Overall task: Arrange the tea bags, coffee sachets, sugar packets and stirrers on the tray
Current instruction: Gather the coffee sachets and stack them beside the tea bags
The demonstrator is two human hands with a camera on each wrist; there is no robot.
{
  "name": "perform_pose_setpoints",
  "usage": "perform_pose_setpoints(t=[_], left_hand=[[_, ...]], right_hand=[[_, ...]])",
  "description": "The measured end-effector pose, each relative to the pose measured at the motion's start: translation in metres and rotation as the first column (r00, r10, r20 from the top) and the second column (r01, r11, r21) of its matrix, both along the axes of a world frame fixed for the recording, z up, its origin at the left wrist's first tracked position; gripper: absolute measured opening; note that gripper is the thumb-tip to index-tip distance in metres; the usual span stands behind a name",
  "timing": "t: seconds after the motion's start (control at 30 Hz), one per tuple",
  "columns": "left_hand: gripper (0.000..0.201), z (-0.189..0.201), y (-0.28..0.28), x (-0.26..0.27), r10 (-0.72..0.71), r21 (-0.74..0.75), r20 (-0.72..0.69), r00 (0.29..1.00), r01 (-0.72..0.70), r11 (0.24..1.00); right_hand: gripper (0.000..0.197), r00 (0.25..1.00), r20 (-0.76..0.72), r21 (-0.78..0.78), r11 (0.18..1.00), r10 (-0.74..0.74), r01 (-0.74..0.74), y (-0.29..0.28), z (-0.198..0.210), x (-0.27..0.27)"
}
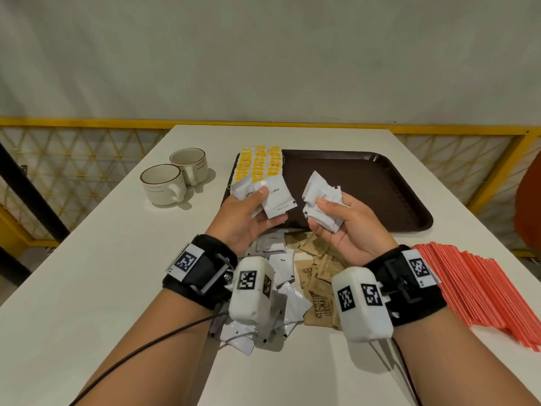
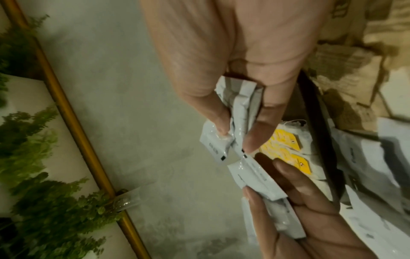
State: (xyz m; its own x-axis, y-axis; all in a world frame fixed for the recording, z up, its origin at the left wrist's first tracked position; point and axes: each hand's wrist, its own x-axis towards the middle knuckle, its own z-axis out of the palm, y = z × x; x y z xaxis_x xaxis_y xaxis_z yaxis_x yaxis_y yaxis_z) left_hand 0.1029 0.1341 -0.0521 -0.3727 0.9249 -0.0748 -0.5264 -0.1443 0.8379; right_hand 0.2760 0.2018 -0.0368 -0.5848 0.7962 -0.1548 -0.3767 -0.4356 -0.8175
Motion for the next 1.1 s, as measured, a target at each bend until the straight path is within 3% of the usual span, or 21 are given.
perform_pose_setpoints(t=[0.13, 0.4, 0.47, 0.67, 0.83, 0.97, 1.07, 1.1], left_hand=[[0.038, -0.002, 0.002, 0.003, -0.043, -0.034, 0.029, 0.999, 0.044, 0.998], [0.048, -0.008, 0.002, 0.013, -0.183, -0.032, -0.098, 0.978, 0.181, 0.983], [0.040, -0.008, 0.004, 0.012, -0.187, -0.034, -0.107, 0.977, 0.184, 0.982], [0.019, -0.002, 0.004, 0.002, -0.020, -0.064, -0.150, 0.988, 0.011, 0.998], [0.006, 0.001, -0.005, 0.006, -0.190, -0.120, -0.345, 0.919, 0.158, 0.980], [0.022, -0.004, -0.004, 0.005, -0.185, -0.125, -0.312, 0.932, 0.153, 0.980], [0.072, -0.008, -0.005, -0.002, -0.259, -0.172, -0.264, 0.929, 0.219, 0.961], [0.078, -0.007, -0.006, -0.002, -0.311, -0.203, -0.285, 0.907, 0.260, 0.944]], right_hand=[[0.022, 0.997, 0.039, 0.028, 0.998, 0.060, -0.061, -0.007, -0.003, -0.006], [0.030, 0.990, 0.071, 0.084, 0.988, 0.121, -0.127, -0.013, -0.010, -0.013], [0.028, 0.989, 0.085, 0.100, 0.987, 0.118, -0.127, -0.012, -0.010, -0.012], [0.021, 0.978, 0.185, 0.122, 0.985, 0.101, -0.125, -0.010, -0.009, -0.009], [0.020, 0.957, 0.259, 0.159, 0.972, 0.129, -0.174, -0.012, -0.010, -0.008], [0.027, 0.980, 0.188, 0.172, 0.981, 0.062, -0.095, -0.010, -0.009, -0.008], [0.024, 0.989, 0.145, 0.203, 0.979, 0.004, -0.034, -0.009, -0.009, -0.008], [0.023, 0.989, 0.148, 0.217, 0.975, 0.009, -0.041, -0.009, -0.009, -0.009]])
